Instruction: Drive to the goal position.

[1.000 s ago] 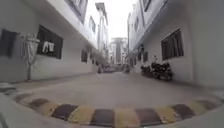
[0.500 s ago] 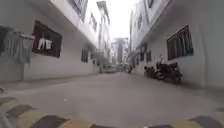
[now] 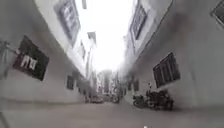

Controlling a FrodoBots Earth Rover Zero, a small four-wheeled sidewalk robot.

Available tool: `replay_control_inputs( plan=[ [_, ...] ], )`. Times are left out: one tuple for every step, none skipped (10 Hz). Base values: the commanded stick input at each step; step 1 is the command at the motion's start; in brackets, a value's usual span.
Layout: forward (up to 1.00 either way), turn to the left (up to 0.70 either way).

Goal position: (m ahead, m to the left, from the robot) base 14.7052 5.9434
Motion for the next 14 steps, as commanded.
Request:
replay_control_inputs(
  plan=[
    [1.0, 0.02],
    [1.0, 0.02],
    [1.0, 0.02],
    [1.0, 0.02],
    [1.0, 0.02],
    [1.0, 0.02],
    [1.0, 0.02],
    [1.0, 0.02],
    [1.0, 0.02],
    [1.0, 0.02],
    [1.0, 0.02],
    [1.0, 0.02],
    [1.0, 0.02],
    [1.0, 0.02]
  ],
)
